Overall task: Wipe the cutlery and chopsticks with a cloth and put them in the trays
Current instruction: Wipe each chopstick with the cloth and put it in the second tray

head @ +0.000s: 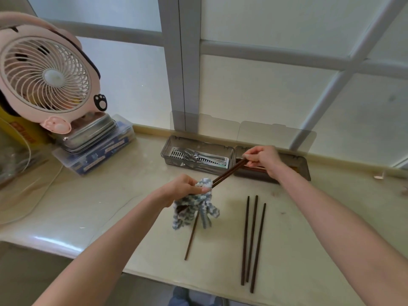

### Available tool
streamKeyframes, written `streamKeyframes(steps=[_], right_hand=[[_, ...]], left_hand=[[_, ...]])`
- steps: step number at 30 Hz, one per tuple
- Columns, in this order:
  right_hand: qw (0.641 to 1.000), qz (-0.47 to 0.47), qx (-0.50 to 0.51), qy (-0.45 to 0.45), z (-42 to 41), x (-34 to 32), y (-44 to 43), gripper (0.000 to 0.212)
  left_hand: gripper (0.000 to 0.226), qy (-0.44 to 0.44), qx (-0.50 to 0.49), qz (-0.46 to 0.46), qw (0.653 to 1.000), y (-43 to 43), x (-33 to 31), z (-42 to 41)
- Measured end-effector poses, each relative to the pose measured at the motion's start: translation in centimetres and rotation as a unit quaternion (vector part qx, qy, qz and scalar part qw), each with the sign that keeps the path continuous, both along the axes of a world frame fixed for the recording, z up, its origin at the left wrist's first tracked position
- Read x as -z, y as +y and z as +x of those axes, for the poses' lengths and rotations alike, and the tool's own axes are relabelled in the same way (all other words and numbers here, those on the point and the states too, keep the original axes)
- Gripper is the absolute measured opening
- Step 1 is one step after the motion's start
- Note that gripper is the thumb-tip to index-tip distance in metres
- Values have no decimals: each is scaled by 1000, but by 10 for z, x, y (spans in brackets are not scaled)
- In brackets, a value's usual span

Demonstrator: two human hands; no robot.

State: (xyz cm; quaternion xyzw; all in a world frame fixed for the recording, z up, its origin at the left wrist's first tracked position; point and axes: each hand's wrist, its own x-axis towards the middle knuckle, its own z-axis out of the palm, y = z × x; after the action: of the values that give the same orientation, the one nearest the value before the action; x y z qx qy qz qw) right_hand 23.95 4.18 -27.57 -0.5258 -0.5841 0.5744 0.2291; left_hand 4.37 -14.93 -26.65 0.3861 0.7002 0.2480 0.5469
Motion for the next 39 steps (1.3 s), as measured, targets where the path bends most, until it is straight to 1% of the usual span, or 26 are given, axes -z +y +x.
streamKeyframes(steps=[2,3,5,7,8,9,10,11,12,13,16,18,19,22,26,28,31,35,37,39], right_hand=[[999,1,53,-1,25,5,18,8],[996,-1,87,-1,39,9,27,8],[984,-19,179,9,75,18,46,13],[961,-45,271,18,115,29,62,26],[951,-51,306,11,134,36,68,29],[941,-50,335,6,149,40,72,28],[931,-42,363,-4,160,43,73,21],[921,-31,389,-10,166,46,74,9],[912,-20,409,-18,167,49,72,5],[907,-13,420,-25,166,55,72,14],[907,-25,420,-13,153,65,69,12],[912,-36,408,-7,150,74,71,22],[915,-41,401,-12,151,77,72,24],[924,-63,377,-29,158,81,78,13],[928,-71,363,-50,160,81,88,6],[931,-67,353,-71,158,82,91,6],[939,-32,324,-109,156,84,93,8],[953,46,242,-174,154,89,83,8],[952,98,196,-215,154,92,77,9],[942,154,141,-262,156,97,73,10]], left_hand=[[51,16,0,-8,1000,-2,2,-4],[49,20,-5,-10,1000,-3,2,-6],[37,19,-29,-9,999,-9,3,-12],[24,-3,-86,1,996,-18,7,-22],[21,-21,-120,10,992,-23,10,-26],[21,-42,-152,20,987,-25,12,-30],[24,-62,-176,30,982,-26,13,-31],[26,-81,-193,37,977,-26,14,-29],[26,-99,-203,42,973,-24,14,-27],[24,-115,-210,47,970,-21,13,-24],[21,-148,-224,65,961,-13,10,-17],[21,-160,-232,79,956,-10,6,-13],[21,-163,-236,85,954,-9,5,-11],[20,-172,-246,93,949,-9,1,-8],[20,-167,-260,93,946,-14,-3,-11],[20,-171,-268,94,943,-16,-4,-13],[22,-182,-274,93,940,-14,-3,-15],[21,-197,-259,93,941,-4,-1,-6],[22,-206,-248,96,942,2,1,0],[22,-209,-240,94,943,8,3,4]])
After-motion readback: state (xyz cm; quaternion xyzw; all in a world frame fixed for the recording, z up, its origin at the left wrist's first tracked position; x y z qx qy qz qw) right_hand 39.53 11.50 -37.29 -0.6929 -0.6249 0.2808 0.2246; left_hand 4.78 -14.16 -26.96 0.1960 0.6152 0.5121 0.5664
